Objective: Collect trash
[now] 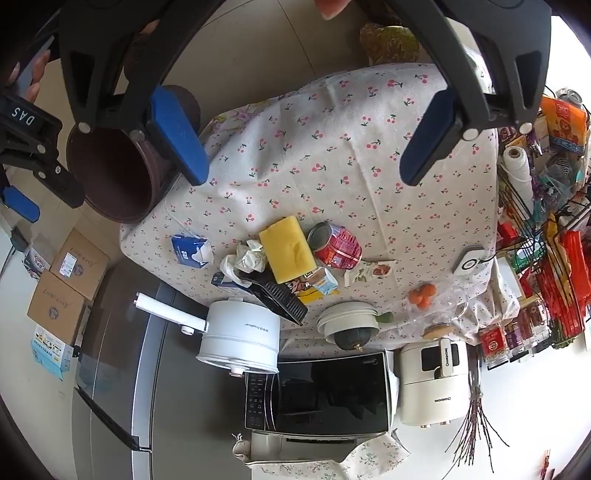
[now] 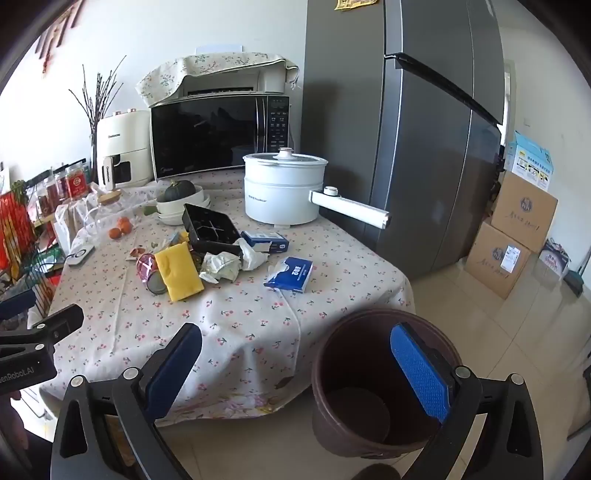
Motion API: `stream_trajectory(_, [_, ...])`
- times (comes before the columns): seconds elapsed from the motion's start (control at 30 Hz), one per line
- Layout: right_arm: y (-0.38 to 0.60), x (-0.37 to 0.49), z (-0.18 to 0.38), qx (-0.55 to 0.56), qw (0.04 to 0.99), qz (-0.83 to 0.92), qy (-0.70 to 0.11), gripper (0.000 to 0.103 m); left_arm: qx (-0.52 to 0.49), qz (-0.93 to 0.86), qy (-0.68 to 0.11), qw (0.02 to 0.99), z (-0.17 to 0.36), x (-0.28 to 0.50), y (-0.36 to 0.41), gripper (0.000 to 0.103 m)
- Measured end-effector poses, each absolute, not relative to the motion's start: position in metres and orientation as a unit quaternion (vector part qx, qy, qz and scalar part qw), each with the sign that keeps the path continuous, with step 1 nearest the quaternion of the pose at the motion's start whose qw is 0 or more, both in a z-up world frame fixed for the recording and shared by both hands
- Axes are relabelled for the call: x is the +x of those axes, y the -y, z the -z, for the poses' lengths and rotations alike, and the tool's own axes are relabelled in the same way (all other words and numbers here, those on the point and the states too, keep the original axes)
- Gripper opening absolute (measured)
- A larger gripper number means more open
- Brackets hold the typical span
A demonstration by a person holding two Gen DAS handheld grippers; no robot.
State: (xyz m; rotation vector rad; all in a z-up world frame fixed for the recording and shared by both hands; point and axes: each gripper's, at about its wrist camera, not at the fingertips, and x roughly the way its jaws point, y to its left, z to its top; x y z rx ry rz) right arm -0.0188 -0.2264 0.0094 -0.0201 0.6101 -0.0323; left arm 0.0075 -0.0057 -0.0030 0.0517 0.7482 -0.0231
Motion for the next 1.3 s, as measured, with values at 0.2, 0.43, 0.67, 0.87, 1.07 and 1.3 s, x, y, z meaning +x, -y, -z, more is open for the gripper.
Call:
stream_trajectory(0.2, [0.218, -0.016, -0.007, -0.023, 0.953, 0.011, -0.303, 0.103, 0.043, 0.005, -0.384, 0.922, 0.01, 0.043, 0.03, 0.103])
stream_trajectory(0.43, [0.223, -0.022, -0.011, -0.011, 0.953, -0.005, -0.304, 0.103, 0.01, 0.002, -0.34, 0.94, 0.006, -0.003, 0.007, 0.103])
stream_trajectory(0.67, [0.221, -0.024, -0.013, -0.006, 0.954, -0.018, -0.298, 0.103, 0.0, -0.005, -0.343, 0.939, 0.008, -0.002, -0.002, 0.103])
stream_trajectory(0.87, [0.217, -0.026, -0.015, -0.013, 0.957, -0.024, -0.289, 0.103, -0.004, -0.009, -0.346, 0.938, 0.009, -0.001, -0.007, 0.103])
stream_trajectory(1.07, [0.217, -0.026, -0.017, -0.013, 0.958, -0.021, -0.285, 0.103, -0.006, -0.009, -0.346, 0.938, 0.01, 0.0, -0.008, 0.103])
stream_trajectory(1.3, [0.219, -0.026, -0.017, -0.009, 0.958, -0.019, -0.286, 0.103, -0.002, -0.008, -0.346, 0.938, 0.009, -0.002, -0.007, 0.103])
